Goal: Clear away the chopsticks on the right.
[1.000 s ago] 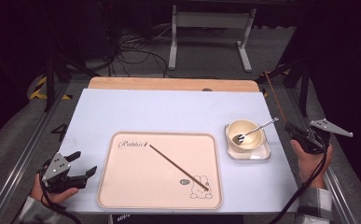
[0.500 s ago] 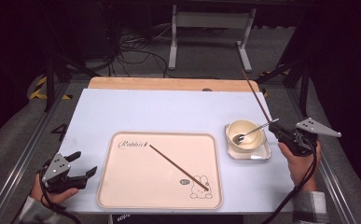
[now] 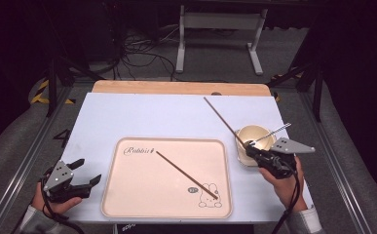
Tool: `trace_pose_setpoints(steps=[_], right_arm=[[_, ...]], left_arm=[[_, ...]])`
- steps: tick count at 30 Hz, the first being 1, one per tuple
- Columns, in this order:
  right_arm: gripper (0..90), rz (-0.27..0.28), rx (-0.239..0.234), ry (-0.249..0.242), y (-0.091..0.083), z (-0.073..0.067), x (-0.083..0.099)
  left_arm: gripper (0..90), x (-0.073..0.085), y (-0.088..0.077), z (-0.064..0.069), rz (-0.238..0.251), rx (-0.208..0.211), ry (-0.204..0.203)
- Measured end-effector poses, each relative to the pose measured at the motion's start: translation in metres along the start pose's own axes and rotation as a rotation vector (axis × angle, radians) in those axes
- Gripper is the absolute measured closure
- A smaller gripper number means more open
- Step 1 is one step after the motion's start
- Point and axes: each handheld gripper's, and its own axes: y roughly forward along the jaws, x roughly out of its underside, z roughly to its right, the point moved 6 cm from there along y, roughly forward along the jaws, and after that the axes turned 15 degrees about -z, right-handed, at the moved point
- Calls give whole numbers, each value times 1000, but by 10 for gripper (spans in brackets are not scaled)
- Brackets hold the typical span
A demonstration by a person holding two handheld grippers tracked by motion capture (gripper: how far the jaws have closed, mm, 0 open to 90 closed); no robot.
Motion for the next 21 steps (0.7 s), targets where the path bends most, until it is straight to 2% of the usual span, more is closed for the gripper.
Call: trace_pose_setpoints(steps=[6, 11, 17, 21], right_arm=[[848, -37, -40, -49, 12, -32, 4], [848, -97, -88, -84, 24, -55, 14], [848, -178, -124, -97, 42, -71, 26], [848, -209, -139, -101, 48, -78, 30]], left_arm=[[195, 0, -1, 0, 4, -4, -2], [195, 0, -1, 0, 5, -2, 1], [195, 0, -1, 0, 5, -5, 2], [195, 0, -2, 0, 6, -6, 2]])
